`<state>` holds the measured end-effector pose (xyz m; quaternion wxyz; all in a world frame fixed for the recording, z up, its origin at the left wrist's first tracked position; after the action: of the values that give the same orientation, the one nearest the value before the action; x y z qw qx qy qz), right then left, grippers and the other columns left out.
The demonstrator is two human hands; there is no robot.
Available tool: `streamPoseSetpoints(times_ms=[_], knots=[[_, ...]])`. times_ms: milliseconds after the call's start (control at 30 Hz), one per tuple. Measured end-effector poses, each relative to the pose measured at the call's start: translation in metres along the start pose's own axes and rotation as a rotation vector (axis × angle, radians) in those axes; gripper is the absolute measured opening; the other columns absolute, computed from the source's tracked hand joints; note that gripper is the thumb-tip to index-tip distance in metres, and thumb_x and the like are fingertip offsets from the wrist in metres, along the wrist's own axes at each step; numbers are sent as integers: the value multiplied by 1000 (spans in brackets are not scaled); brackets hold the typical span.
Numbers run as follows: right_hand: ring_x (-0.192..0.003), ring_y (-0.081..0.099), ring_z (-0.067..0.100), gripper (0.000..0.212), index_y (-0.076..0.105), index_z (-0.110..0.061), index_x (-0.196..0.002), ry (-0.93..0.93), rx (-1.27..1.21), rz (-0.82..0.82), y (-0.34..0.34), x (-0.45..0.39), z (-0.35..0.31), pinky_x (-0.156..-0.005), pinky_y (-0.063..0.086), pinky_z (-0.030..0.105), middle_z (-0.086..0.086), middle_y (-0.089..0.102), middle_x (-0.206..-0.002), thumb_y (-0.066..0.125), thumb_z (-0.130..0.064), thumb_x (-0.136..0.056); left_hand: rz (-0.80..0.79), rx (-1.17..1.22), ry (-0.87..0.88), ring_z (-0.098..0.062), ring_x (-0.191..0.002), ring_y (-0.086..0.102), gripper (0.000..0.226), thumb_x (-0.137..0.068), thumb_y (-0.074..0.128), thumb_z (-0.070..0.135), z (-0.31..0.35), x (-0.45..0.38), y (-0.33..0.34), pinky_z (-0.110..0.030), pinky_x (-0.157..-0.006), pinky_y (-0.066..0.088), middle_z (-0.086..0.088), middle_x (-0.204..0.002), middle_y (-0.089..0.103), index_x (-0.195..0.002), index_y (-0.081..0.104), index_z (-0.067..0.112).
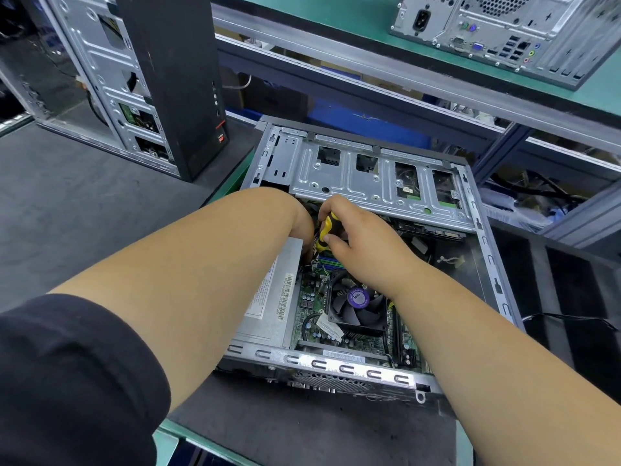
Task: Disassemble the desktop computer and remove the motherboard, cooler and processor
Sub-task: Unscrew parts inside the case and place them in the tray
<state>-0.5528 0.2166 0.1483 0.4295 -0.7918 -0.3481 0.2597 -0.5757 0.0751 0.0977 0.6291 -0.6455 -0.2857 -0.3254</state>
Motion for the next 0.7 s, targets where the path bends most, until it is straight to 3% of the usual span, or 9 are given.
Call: streamPoseSetpoints(times_ms=[67, 200, 433, 567, 700], knots=[[-64, 44, 7, 24, 46, -24, -111, -4, 5, 2, 0, 0, 0, -54, 33, 31, -12, 46, -75, 58, -15, -92, -7, -13, -1, -25, -93, 52, 7, -97, 49, 21, 0, 1, 0, -44, -100, 44, -2, -84, 50, -92, 50, 16], [-75, 50, 22, 24, 46, -23, -111, -14, -1, -25, 0, -1, -3, -63, 43, 36, -2, 56, -89, 58, -13, -93, 6, -26, -3, -24, -94, 49, 7, -98, 49, 19, 2, 3, -1, -38, -97, 43, -4, -89, 49, -104, 51, 16], [-84, 51, 16, 27, 53, -23, -103, -49, -90, -101, -3, 0, -4, -71, 45, 33, -5, 58, -95, 58, -2, -87, 7, 16, -2, -21, -95, 48, 26, -98, 49, 22, 0, 5, -2, -37, -99, 43, 0, -88, 48, -123, 55, 14], [-85, 54, 12, 29, 53, -26, -101, -34, -122, -114, -3, 0, 0, -72, 46, 28, -12, 59, -93, 58, 0, -87, -19, -1, 14, -20, -100, 47, 37, -99, 50, 24, 3, 10, -4, -34, -99, 40, -6, -111, 51, -134, 51, 12], [-76, 50, 0, 27, 51, -28, -100, -5, -92, -89, -2, -1, 5, -62, 40, 23, -13, 57, -90, 59, -5, -89, -44, 20, -23, -26, -123, 49, 42, -98, 51, 30, -1, 11, -1, -41, -109, 37, -7, -137, 50, -137, 50, 13]])
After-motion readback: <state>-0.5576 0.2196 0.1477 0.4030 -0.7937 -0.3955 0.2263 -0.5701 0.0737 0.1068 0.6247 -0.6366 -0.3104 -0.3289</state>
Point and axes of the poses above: each hand's wrist, its own x-axis away from the middle knuckle, its own y-axis out of the palm, z = x × y, the point moved 3 cm from there along -x, towards the middle knuckle
